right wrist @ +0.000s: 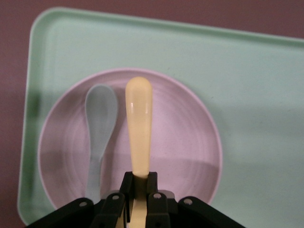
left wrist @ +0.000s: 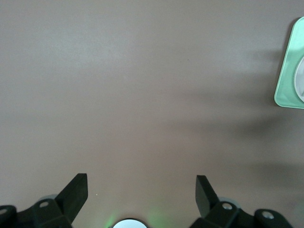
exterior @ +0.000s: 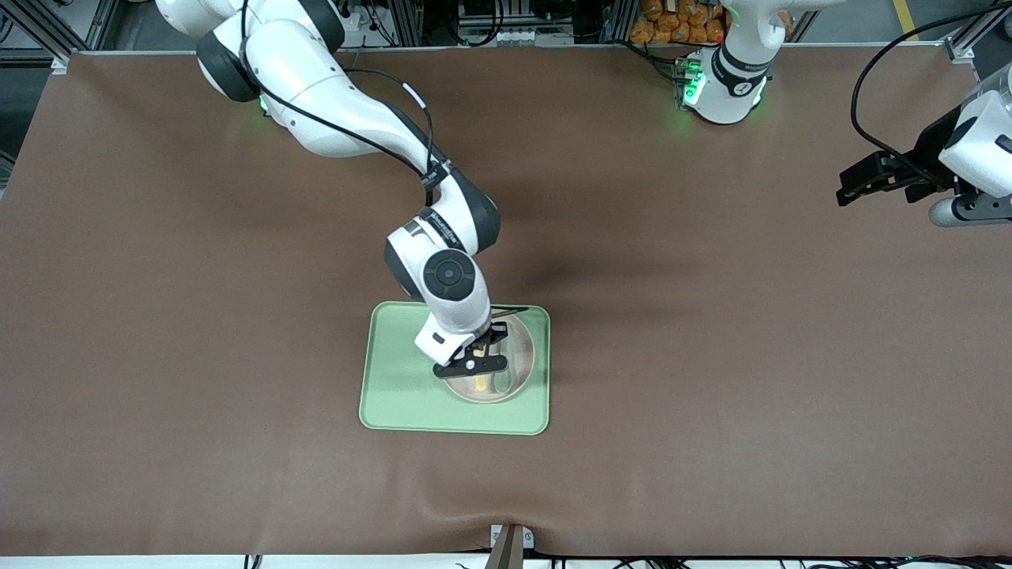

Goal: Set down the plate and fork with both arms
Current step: 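Lift the fork and set it on the mat beside the plate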

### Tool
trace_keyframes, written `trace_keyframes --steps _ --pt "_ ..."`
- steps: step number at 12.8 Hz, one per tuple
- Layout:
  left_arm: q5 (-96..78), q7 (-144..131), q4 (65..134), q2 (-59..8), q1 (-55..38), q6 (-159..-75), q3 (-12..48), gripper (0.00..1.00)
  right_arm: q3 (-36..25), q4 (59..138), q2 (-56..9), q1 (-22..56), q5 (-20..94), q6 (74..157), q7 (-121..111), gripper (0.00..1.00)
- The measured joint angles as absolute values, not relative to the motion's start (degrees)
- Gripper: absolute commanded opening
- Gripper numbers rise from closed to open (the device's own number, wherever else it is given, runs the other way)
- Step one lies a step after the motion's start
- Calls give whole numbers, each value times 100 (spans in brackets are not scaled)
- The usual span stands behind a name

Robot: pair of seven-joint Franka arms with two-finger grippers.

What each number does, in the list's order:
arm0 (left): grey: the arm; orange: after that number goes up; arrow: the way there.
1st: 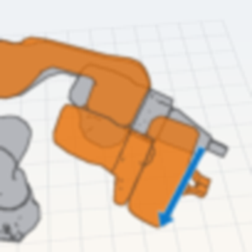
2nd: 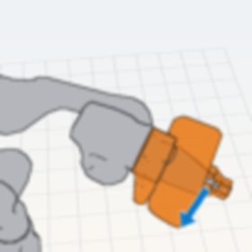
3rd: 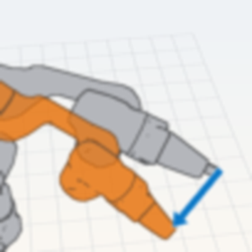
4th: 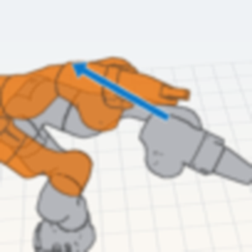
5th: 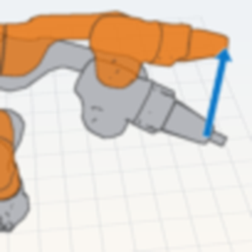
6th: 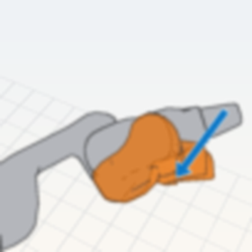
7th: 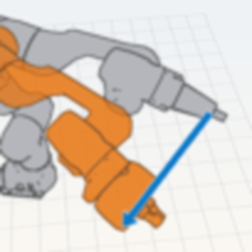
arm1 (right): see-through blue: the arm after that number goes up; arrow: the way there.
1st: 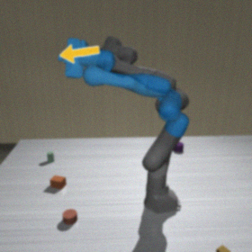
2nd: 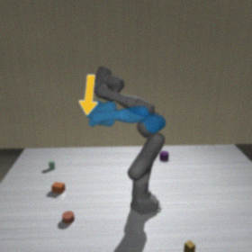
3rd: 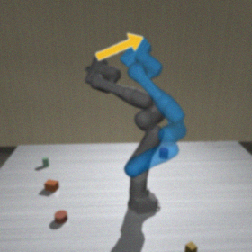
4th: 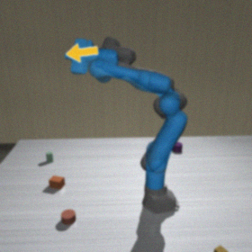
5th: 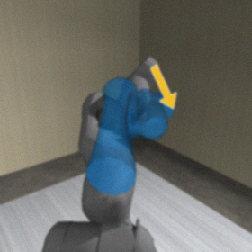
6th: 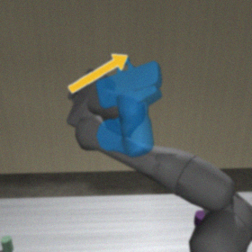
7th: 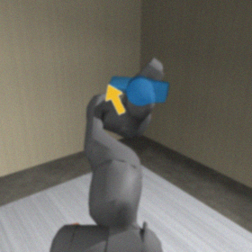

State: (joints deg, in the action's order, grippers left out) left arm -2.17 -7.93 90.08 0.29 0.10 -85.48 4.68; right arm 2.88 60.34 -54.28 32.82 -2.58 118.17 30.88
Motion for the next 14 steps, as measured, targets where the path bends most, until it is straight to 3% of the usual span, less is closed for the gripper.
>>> trace_keyframes --steps 5,9,10,14 --pt "-217 -793 9009 29 8 -8550 470 100 281 6235 -5358 2459 -225 11664 2395 4" --pt "-217 -793 9010 20 2 -8555 472 100 278 6631 -5343 2256 -224 11666 2350 5" --pt "-217 -793 9010 18 1 -8555 473 100 278 6722 -5334 2211 -224 11679 2350 9" --pt "-217 -793 9010 -9 2 -8556 473 100 293 7046 -5298 2184 -224 11805 2355 75"
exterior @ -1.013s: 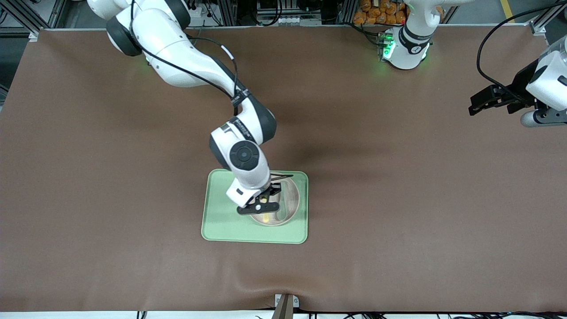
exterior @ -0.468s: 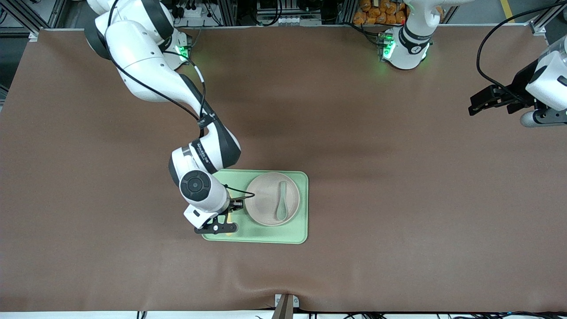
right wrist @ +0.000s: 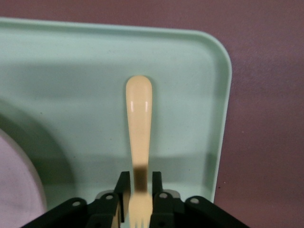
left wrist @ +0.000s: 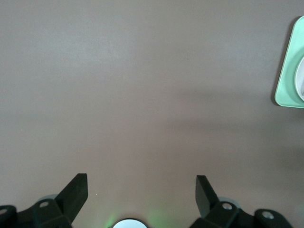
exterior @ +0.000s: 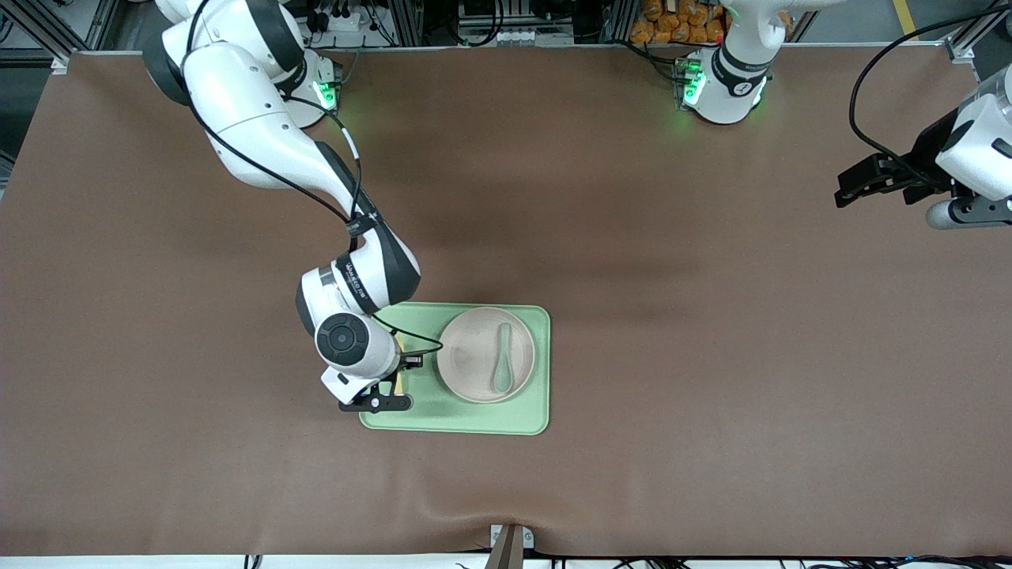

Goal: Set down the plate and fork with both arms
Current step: 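Lift the fork and set it on the mat beside the plate, then open the right gripper and draw the right arm back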

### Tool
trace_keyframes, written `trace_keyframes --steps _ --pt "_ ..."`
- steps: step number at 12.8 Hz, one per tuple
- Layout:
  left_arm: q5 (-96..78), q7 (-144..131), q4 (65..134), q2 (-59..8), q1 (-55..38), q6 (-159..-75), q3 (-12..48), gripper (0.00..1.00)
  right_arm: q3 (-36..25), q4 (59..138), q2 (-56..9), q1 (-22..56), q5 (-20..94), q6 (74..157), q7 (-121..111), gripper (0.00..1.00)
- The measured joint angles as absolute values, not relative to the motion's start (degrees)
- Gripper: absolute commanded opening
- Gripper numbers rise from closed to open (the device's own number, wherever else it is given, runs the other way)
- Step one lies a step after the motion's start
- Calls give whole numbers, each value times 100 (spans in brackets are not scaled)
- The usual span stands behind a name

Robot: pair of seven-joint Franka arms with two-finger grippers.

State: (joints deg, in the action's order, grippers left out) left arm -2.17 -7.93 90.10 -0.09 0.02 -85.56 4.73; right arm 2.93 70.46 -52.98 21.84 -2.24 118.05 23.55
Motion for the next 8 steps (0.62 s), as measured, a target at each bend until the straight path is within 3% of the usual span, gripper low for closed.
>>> trace_keyframes --steps 2,4,8 --pt "-217 -793 9010 -14 2 -8560 474 100 295 7120 -5291 2184 -224 11842 2357 84" --pt "-217 -793 9010 -14 2 -8562 473 100 293 7106 -5229 2180 -224 11840 2357 100" --pt "-217 -793 9010 -20 2 -8563 473 100 295 6859 -4721 1901 -171 10963 2330 100"
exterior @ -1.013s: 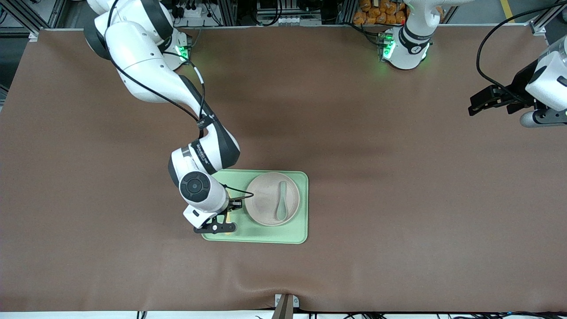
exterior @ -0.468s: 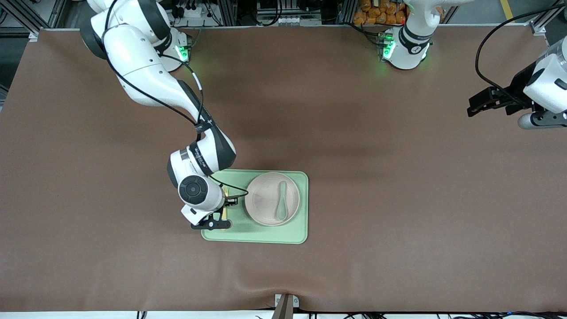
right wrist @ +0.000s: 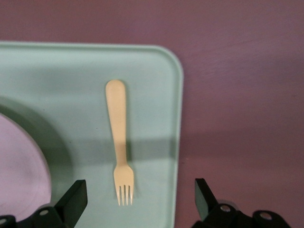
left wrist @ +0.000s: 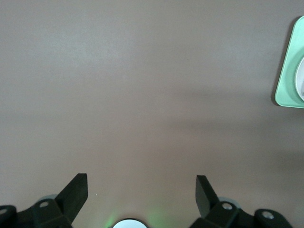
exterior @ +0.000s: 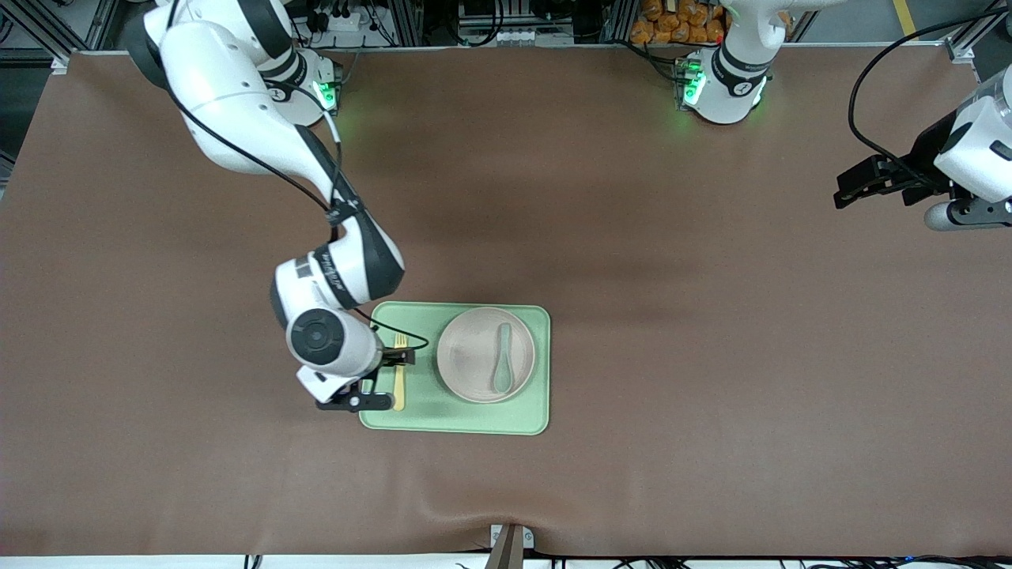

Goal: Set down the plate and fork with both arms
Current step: 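Open the right gripper and draw the right arm back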

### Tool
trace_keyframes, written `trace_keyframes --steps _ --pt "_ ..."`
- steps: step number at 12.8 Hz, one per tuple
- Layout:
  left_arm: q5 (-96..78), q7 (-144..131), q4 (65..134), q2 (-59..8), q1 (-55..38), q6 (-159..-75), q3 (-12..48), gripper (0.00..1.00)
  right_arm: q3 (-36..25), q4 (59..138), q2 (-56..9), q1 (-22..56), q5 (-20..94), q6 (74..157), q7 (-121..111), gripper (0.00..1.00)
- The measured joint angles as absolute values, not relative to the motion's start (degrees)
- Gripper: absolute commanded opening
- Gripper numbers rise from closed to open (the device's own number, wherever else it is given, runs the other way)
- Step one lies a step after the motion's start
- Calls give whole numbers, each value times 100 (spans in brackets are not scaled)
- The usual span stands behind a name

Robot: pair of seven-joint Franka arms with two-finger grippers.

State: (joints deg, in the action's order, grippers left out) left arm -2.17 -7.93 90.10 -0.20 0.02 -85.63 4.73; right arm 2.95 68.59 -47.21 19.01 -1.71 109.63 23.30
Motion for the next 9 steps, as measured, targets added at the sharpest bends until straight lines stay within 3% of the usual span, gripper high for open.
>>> trace_keyframes --steps 9 --pt "-217 -793 9008 -39 -1 -8599 478 100 293 6542 -2810 288 292 8886 1603 100"
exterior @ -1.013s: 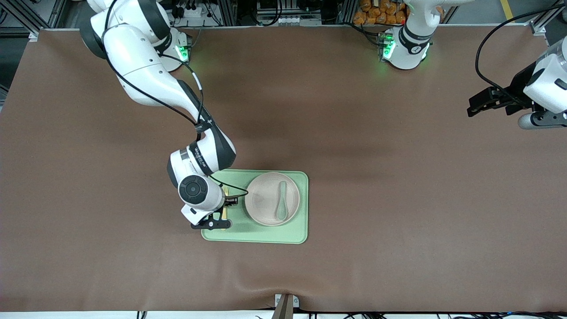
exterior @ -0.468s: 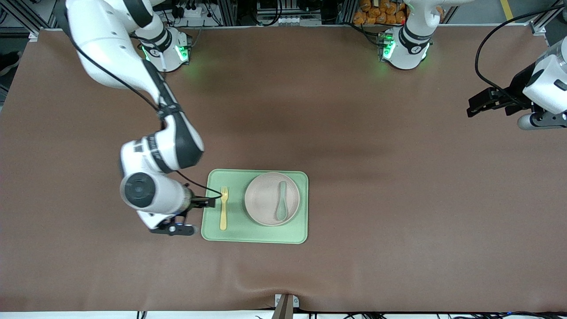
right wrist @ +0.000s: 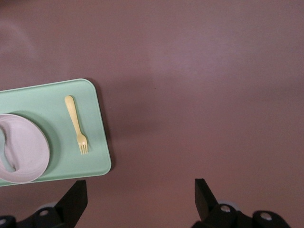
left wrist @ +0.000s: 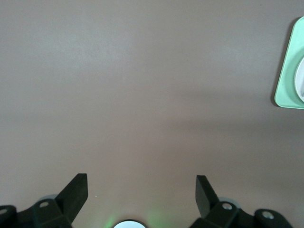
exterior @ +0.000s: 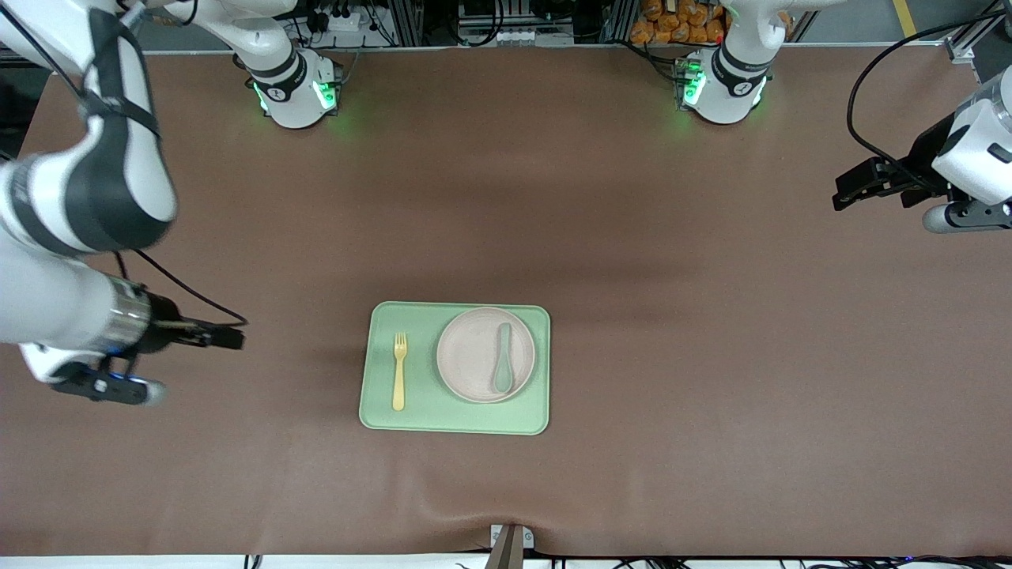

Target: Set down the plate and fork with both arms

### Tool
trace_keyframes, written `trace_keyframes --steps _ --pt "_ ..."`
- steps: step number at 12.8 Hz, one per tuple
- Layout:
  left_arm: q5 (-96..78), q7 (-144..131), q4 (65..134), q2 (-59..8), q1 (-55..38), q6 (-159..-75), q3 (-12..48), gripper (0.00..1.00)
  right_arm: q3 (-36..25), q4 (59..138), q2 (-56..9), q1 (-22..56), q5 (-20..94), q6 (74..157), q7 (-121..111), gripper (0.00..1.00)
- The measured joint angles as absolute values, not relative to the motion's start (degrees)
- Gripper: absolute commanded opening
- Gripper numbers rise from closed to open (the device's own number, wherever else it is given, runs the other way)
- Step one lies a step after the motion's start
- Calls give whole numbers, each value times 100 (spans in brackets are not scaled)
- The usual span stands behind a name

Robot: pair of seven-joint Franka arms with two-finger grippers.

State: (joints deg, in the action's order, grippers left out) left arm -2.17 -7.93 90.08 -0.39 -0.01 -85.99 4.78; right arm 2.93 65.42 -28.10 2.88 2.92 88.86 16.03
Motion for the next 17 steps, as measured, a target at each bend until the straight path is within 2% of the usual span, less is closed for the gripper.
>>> trace_keyframes --steps 4,11,14,17 --pt "-217 -793 8996 -24 1 -8600 477 100 290 6787 -1975 -40 300 8399 1553 100" --pt "-217 -788 8977 183 1 -8593 478 100 285 8486 -338 -116 282 8581 1551 100" --pt "-217 -670 8952 196 2 -8594 476 100 290 9077 25 -116 277 8789 1504 100" --pt "-193 -662 8904 196 4 -8594 468 100 306 9168 75 -116 275 8878 1381 100"
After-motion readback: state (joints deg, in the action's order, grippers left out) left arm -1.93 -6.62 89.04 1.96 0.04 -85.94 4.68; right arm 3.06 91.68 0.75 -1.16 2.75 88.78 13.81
